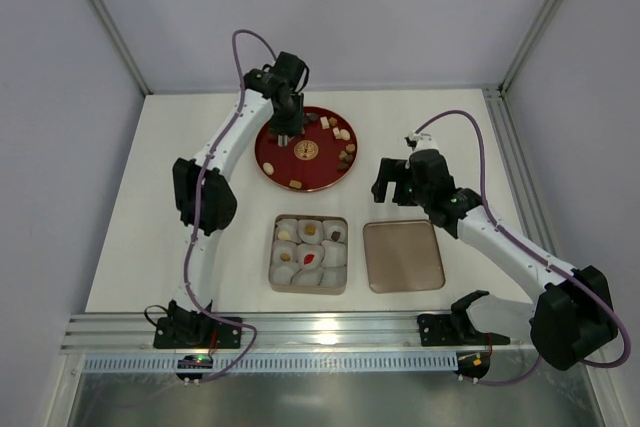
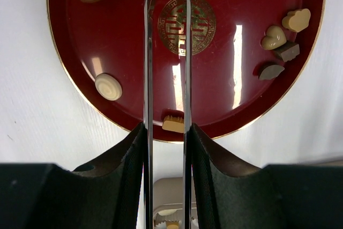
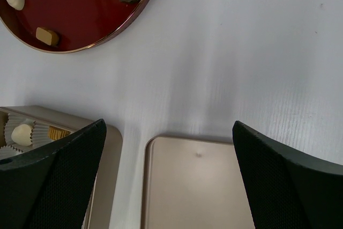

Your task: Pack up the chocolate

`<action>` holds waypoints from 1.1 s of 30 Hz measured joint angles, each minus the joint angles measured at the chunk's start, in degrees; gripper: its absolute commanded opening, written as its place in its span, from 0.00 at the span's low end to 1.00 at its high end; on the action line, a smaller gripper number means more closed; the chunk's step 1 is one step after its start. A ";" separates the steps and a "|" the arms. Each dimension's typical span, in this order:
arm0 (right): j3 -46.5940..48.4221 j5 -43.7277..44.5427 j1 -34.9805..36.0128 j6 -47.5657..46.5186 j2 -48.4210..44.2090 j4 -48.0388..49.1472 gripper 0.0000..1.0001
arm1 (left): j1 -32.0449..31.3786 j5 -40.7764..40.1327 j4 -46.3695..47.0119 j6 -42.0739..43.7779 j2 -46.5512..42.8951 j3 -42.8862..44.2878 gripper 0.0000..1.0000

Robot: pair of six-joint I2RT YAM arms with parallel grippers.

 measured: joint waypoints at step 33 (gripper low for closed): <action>-0.02 0.74 0.00 -0.48 -1.11 -0.39 1.00 | -0.04 -0.66 3.30 0.59 5.01 -0.22 0.35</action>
